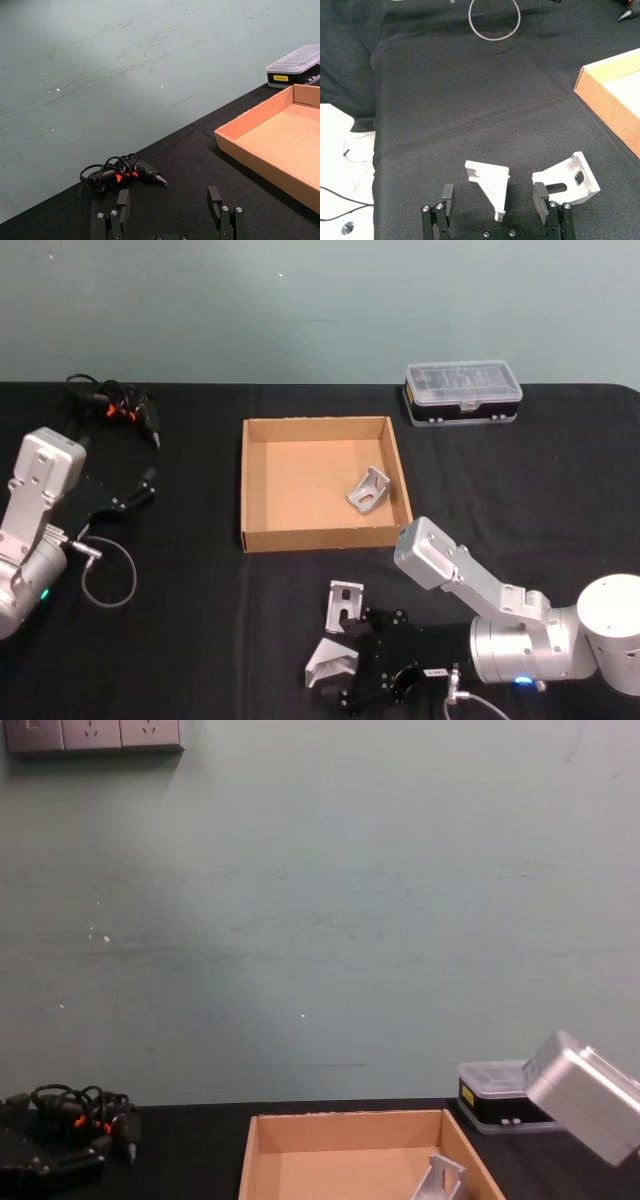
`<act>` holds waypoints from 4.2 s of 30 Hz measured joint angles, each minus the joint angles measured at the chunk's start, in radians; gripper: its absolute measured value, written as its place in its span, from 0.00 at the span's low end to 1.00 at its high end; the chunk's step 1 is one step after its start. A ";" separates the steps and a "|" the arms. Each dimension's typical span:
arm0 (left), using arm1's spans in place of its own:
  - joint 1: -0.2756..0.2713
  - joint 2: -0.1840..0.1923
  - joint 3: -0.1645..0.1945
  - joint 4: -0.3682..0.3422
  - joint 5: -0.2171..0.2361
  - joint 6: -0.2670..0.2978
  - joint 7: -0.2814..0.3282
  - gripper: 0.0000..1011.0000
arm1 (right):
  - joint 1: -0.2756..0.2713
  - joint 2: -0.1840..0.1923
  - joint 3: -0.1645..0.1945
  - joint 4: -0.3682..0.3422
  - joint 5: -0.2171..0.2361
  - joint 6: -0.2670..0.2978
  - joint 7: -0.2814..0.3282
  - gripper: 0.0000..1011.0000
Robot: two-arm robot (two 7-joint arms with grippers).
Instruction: Use one hand to pick up the angle iron from the table and place it into the box.
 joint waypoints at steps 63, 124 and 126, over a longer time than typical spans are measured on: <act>0.000 0.000 0.000 0.000 0.000 0.000 0.000 1.00 | 0.053 -0.019 0.149 -0.059 -0.022 0.040 -0.159 0.07; 0.000 0.000 0.000 0.000 0.000 0.000 0.000 1.00 | 0.333 -0.320 0.062 0.450 -0.204 0.089 -0.082 0.42; 0.000 0.000 0.000 0.000 0.000 0.000 0.000 1.00 | 0.331 -0.312 0.064 0.434 -0.204 0.095 -0.080 0.50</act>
